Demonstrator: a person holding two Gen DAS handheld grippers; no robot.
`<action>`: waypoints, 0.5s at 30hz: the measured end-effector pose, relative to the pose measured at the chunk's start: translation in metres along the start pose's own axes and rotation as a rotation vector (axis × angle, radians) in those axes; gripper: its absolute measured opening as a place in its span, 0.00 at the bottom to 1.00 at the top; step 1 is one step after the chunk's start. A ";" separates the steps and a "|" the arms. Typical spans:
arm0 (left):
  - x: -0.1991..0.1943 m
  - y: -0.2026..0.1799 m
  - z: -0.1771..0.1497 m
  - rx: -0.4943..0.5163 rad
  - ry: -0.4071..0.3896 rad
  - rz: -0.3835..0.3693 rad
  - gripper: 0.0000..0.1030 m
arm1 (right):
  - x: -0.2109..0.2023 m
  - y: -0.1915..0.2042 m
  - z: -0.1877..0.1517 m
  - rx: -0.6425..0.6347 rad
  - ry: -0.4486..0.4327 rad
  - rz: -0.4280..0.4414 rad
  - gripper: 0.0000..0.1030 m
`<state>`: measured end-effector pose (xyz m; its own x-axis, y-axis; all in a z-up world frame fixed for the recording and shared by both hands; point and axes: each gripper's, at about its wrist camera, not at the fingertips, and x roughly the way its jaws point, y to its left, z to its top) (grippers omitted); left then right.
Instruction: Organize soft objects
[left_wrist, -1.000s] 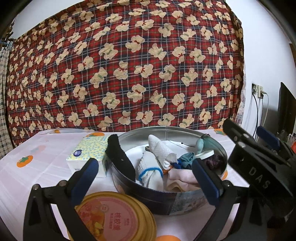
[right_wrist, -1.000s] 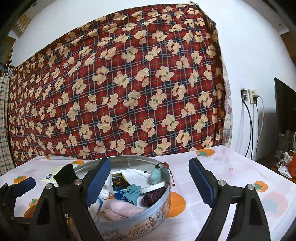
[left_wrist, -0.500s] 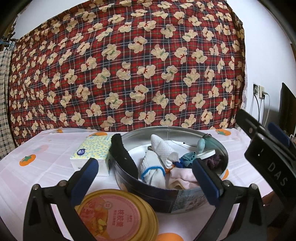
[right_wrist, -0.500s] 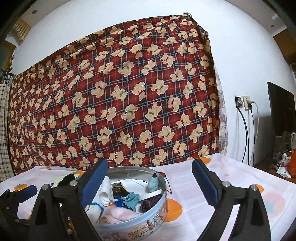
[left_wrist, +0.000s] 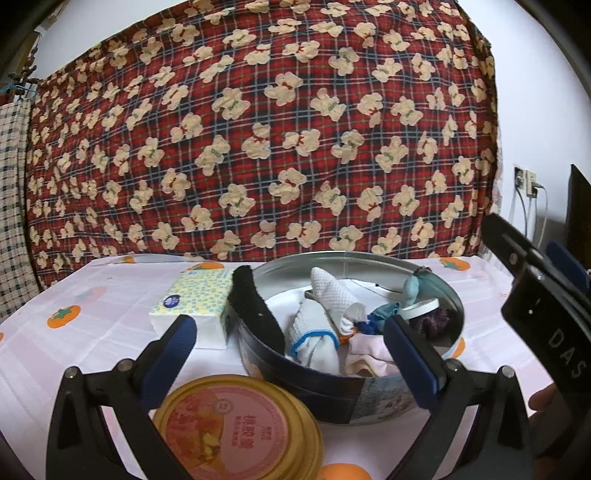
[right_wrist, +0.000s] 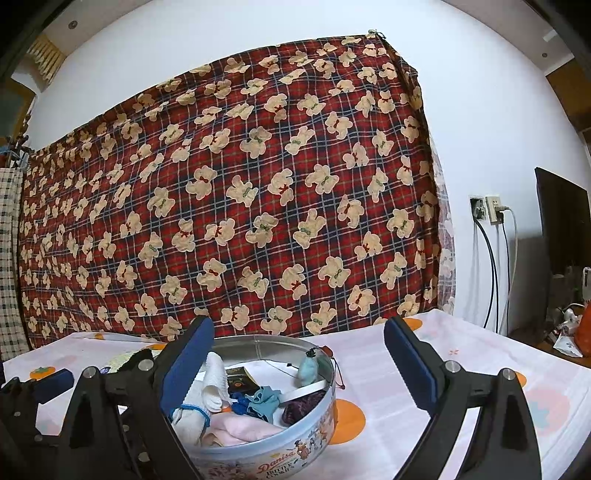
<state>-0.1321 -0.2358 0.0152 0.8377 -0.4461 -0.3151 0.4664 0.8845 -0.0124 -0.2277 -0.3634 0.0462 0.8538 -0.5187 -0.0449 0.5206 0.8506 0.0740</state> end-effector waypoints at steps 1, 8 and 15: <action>0.000 0.000 0.000 -0.002 0.001 0.012 0.99 | 0.000 -0.001 0.001 0.002 0.002 -0.003 0.93; -0.003 -0.003 0.000 0.017 -0.009 0.014 0.99 | 0.000 -0.002 0.001 0.005 0.004 -0.007 0.93; -0.004 -0.002 0.000 0.010 -0.004 -0.003 0.99 | 0.001 -0.003 0.001 0.006 0.004 -0.002 0.93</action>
<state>-0.1369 -0.2360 0.0167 0.8375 -0.4492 -0.3112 0.4716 0.8818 -0.0035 -0.2279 -0.3665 0.0471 0.8526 -0.5202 -0.0494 0.5226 0.8489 0.0794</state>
